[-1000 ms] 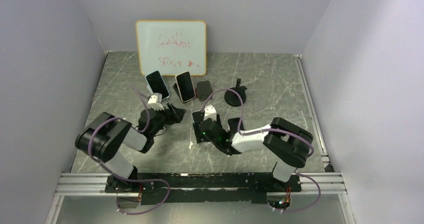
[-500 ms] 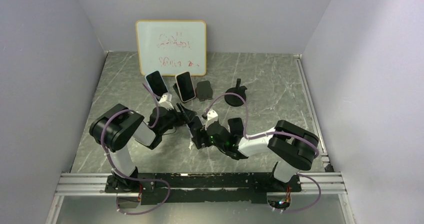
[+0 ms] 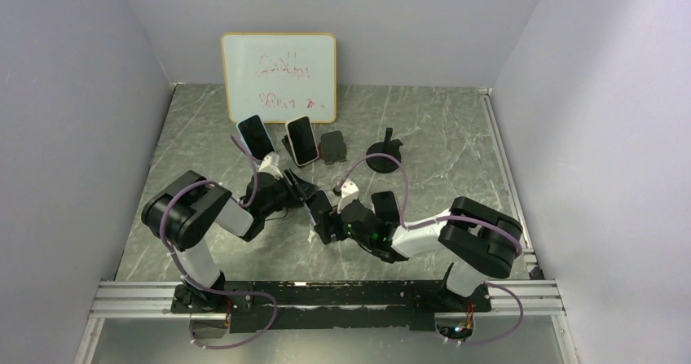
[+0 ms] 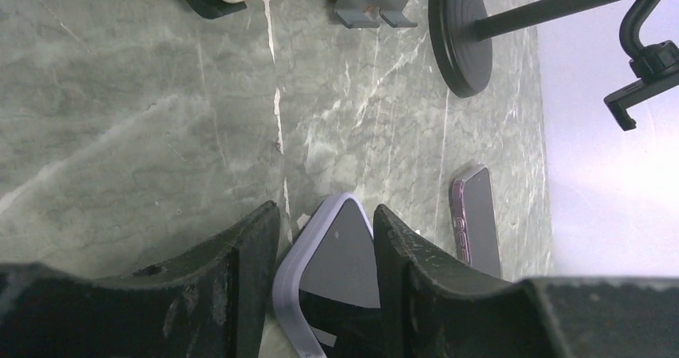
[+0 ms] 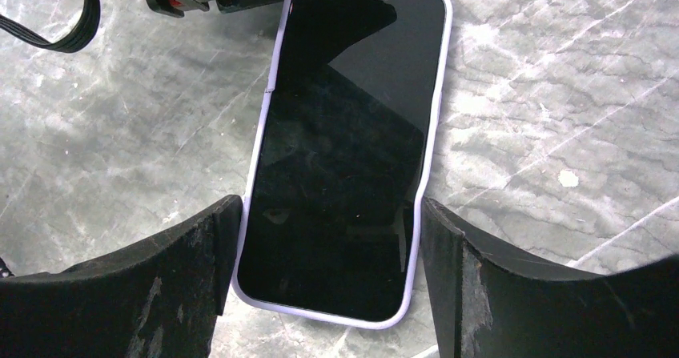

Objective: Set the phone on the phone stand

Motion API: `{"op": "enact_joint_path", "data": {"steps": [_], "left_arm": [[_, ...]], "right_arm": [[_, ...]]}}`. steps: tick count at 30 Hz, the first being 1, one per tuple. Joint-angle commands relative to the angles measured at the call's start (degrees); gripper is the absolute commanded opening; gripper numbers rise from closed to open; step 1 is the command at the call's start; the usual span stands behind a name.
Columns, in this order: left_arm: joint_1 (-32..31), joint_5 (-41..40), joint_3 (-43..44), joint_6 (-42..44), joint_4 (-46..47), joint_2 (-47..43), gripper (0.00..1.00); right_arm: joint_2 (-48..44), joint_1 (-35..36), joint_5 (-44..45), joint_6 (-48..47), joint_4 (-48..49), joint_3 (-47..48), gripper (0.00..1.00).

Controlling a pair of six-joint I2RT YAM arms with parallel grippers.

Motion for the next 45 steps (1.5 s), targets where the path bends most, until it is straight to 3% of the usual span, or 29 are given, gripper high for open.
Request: {"op": "enact_joint_path", "data": {"steps": [1,7,10,16,18,23,27,28,32,41,45], "left_arm": [[-0.97,1.53,-0.48,-2.15,-4.73,-0.08,0.52],[-1.14,1.94,-1.46,-2.7,-7.31,-2.06,0.52],[-1.14,2.76,-2.37,-2.97,-8.39,-3.35,0.45],[-1.13,3.62,-4.04,-3.19,-5.24,-2.37,0.12],[-1.14,4.43,-3.85,-3.33,-3.11,-1.06,0.05],[-1.13,7.54,-3.31,-3.41,2.79,1.01,0.05],[-1.11,11.62,-1.4,-0.83,8.49,0.66,0.05],[-1.07,12.43,-0.74,0.08,9.7,0.2,0.05],[-1.08,15.07,4.69,7.46,6.11,-3.25,0.05],[-1.11,17.86,17.29,23.71,0.82,-6.78,0.05],[-1.14,18.17,23.16,28.44,2.38,-5.88,0.05]], "right_arm": [[-1.06,0.19,0.95,0.92,2.02,-1.14,0.64],[-1.42,0.23,1.47,1.21,3.25,-2.26,0.64],[-1.88,0.19,1.82,1.03,3.7,-2.71,0.64],[-1.79,0.19,0.78,1.12,5.49,-3.69,0.64],[-1.74,0.19,0.43,1.1,5.53,-3.78,0.64],[-3.32,0.24,1.17,0.28,5.82,-4.75,0.7],[-5.2,0.16,2.57,-1.43,5.08,-4.67,0.98],[-6.09,0.1,2.66,-2.16,4.56,-4.5,1.0],[-13.97,0.09,4.6,-4.22,1.19,-4.47,1.0],[-45.7,-0.8,12.71,-12.6,-11.41,-5.23,1.0],[-51.46,-1.09,13.25,-13.53,-16.77,-5.11,1.0]]}}
